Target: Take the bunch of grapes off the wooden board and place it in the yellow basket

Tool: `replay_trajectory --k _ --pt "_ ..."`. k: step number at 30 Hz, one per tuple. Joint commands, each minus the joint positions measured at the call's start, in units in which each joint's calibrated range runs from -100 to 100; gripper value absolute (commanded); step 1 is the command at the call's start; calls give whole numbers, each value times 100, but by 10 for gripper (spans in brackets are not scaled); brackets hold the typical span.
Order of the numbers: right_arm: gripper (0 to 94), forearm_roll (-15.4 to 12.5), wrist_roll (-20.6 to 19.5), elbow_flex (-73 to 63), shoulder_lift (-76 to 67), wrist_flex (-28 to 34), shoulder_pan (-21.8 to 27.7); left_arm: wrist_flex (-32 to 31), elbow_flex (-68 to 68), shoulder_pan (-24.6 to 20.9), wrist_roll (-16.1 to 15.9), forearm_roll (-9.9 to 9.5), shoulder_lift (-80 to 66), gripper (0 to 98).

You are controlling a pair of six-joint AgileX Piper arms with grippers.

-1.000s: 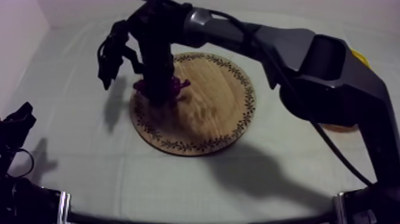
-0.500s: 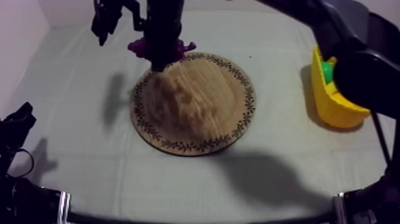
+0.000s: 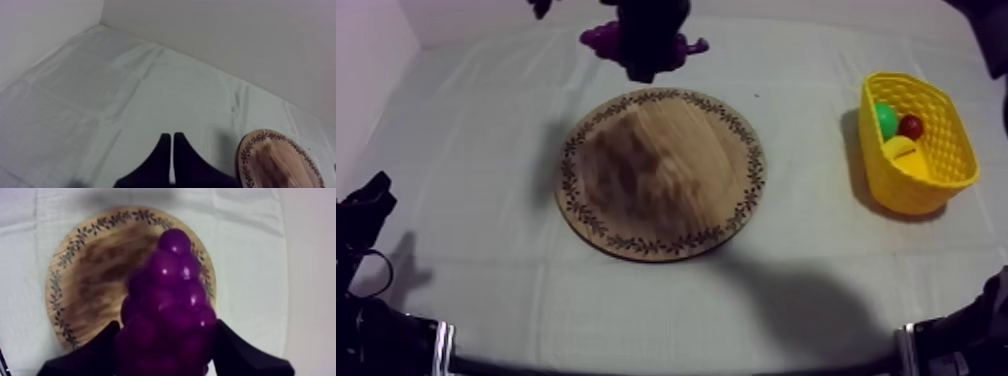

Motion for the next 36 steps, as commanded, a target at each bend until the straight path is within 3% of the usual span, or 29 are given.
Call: replay_trajectory --k 1,17,36 --pt "310 20 -41 316 -199 -9 139 0 -4 2 -1 1 2 0" --pt "311 -25 -563 2498 -1613 -52 1613 0 -4 2 -1 1 2 0" --pt "316 0 -750 4699 -2770 -238 3379 0 -4 2 -1 1 2 0"
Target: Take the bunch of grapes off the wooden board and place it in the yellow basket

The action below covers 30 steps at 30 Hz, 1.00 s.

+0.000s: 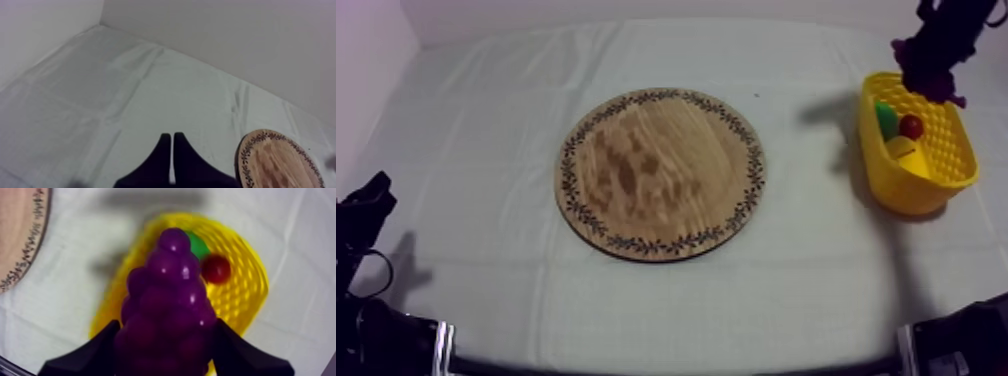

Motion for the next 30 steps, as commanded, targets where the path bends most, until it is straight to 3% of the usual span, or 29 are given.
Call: replay_trajectory --k 1,8,23,25,30 --pt "317 -1 7 116 13 -55 193 0 -4 2 -1 1 2 0" --pt "358 -25 -34 443 317 -329 274 0 -4 2 -1 1 2 0" --pt "733 -172 -208 423 1595 -870 417 0 -4 2 -1 1 2 0" --pt "712 -182 -185 411 1556 -868 395 0 -4 2 -1 1 2 0" --pt "443 -208 -122 564 1098 -918 366 0 -4 2 -1 1 2 0"
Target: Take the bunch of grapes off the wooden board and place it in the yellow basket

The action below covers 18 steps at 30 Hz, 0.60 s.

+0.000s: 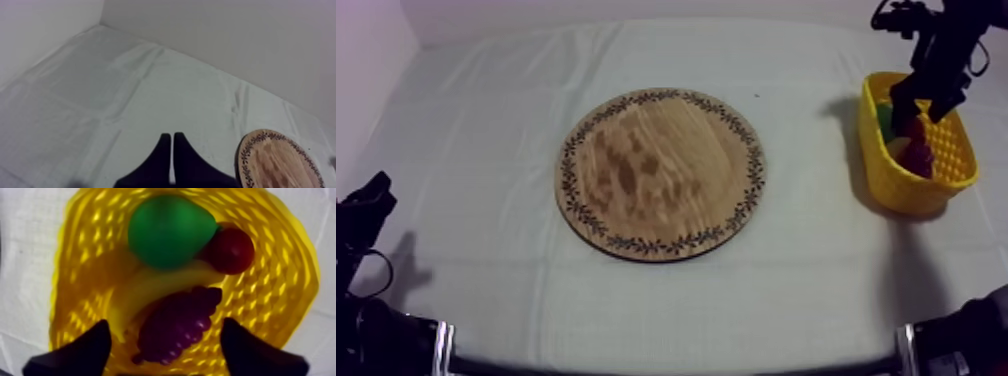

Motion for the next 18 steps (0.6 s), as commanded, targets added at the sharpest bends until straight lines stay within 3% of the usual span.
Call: replay_trajectory --k 1,12,18 --pt "396 -4 42 99 -319 -11 -6 0 -4 2 -1 1 2 0" --pt "133 -59 251 1347 -2440 -450 39 0 -4 2 -1 1 2 0" --pt "61 184 -97 2539 -3910 -1276 -57 0 -4 2 -1 1 2 0"
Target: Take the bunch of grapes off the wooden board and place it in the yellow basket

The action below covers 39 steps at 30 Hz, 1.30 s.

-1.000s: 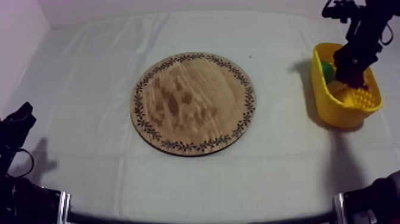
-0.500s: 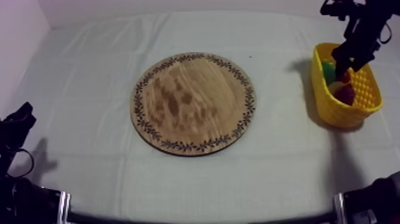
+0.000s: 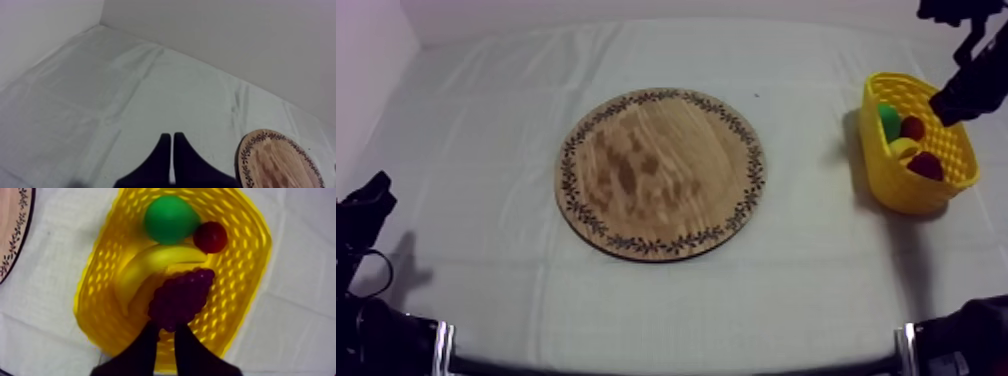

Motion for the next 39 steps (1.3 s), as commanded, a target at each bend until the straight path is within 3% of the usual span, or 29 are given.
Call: replay_trajectory --k 1,7,18,26,33,36,39 --pt "45 92 -208 661 -1024 -437 -31 -2 -4 2 -1 1 2 0" --pt "9 -39 -157 1667 -2396 -1377 -84 -2 -4 2 -1 1 2 0" --pt "3 -560 -807 4003 -4800 -3454 -196 -2 -4 2 -1 1 2 0" --pt "2 -1399 -190 5265 -6186 -3998 -307 -2 -4 2 -1 1 2 0" --pt "3 -1272 -733 5600 -7193 -3831 -548 -2 -4 2 1 1 2 0" --pt "3 -1142 -643 5635 -7488 -3796 -625 -2 -4 2 -2 1 2 0" --pt "3 -1073 -295 5690 -7621 -3769 -661 -2 -4 2 -1 1 2 0"
